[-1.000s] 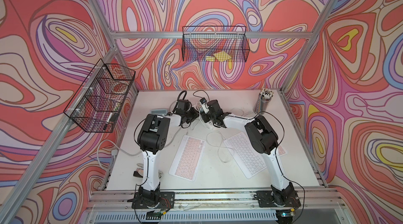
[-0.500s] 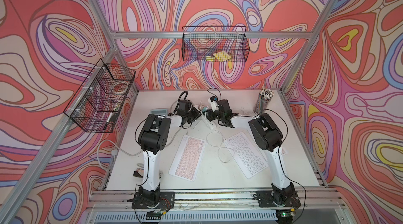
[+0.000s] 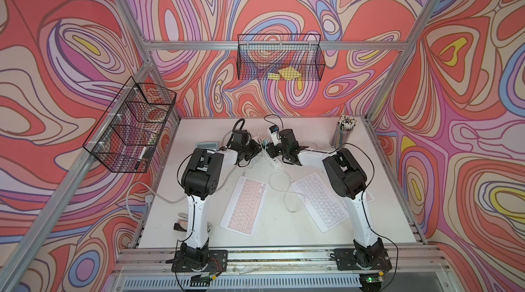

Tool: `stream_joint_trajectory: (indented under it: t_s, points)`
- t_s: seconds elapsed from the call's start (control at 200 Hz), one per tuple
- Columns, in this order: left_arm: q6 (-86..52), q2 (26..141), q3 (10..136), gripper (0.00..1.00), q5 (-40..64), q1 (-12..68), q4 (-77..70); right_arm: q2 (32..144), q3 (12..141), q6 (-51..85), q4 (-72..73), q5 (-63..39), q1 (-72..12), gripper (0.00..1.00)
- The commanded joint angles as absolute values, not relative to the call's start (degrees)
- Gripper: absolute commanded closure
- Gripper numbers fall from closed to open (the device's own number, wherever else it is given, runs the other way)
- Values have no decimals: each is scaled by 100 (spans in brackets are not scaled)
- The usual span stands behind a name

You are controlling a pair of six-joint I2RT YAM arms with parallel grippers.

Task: Unplug the wireless keyboard
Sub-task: Remove the plug from the socket.

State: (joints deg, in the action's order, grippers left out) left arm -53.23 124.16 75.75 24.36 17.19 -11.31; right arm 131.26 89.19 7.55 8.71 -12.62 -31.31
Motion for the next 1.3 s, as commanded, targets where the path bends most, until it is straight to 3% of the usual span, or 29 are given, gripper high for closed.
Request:
stream_joint_trajectory:
  t_s: [0.0,0.3,0.586,0.806,1.297]
  points:
    - [-4943,13039,7506,68,2399,2244,334,13044,9266,207,570,-2389,-4201,91]
    - [-4919,13037,7577,68,2313,2248,461,13104,9641,-893,-274,-1230,-4632,91]
    - [-4861,13018,7594,69,2270,2250,524,12971,9501,-1102,-265,-1127,-4641,92]
    - [-4854,13003,7543,70,2290,2236,469,12637,8843,-1132,457,-1634,-4545,94]
    - [-5151,12951,7194,70,2420,2089,0,12473,6873,1853,5058,-3752,-3595,97]
